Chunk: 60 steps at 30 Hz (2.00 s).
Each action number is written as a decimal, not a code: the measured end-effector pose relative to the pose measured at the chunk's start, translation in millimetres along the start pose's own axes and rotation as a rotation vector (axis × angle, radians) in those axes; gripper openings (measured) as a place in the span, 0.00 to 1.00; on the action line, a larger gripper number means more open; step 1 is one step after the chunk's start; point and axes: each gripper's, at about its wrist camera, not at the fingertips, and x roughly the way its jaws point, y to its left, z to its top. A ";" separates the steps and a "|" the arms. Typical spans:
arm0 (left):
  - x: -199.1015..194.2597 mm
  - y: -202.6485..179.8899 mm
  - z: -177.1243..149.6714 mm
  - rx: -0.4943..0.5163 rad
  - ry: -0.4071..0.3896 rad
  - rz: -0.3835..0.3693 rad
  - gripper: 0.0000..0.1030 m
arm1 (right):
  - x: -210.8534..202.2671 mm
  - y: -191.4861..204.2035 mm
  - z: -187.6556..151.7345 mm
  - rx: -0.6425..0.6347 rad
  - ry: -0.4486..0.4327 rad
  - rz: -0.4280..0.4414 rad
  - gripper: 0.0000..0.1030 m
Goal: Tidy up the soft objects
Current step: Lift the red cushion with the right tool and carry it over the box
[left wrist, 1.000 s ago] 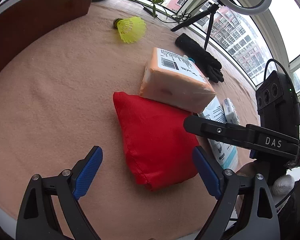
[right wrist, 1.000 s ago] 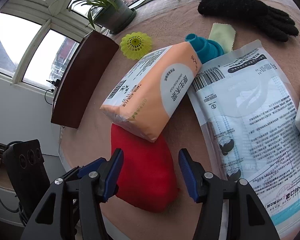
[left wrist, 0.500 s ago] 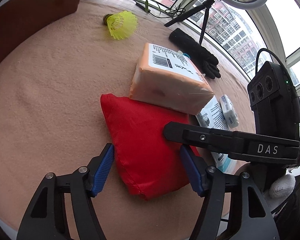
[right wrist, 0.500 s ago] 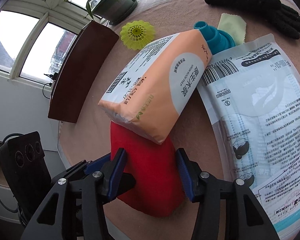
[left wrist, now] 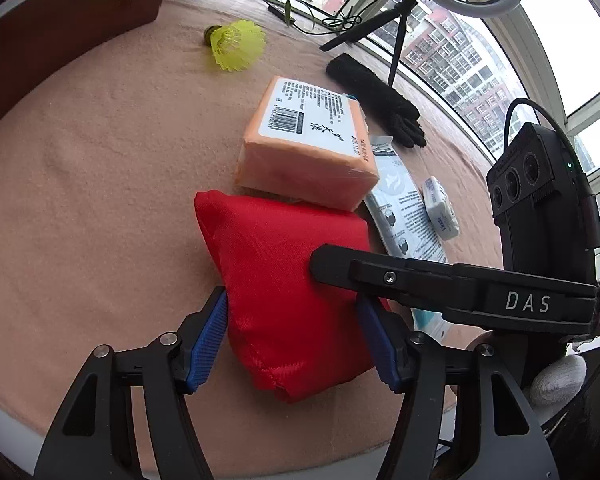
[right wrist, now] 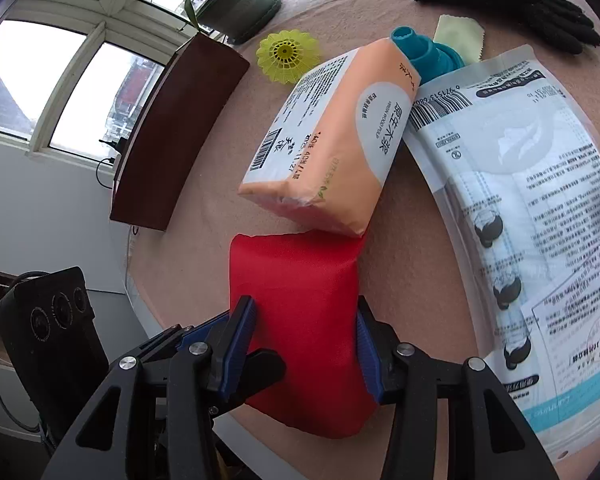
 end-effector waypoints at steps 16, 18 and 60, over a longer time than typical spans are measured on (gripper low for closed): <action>-60.2 -18.9 -23.0 -0.020 -0.136 0.047 0.61 | -30.3 55.5 -17.2 -0.106 -0.030 0.045 0.43; -71.4 -17.7 -19.6 -0.009 -0.158 0.056 0.61 | -32.7 68.2 -14.1 -0.122 -0.040 0.049 0.43; -160.1 198.8 177.4 -0.019 -0.311 0.111 0.61 | 124.3 290.7 161.3 -0.287 -0.119 0.003 0.43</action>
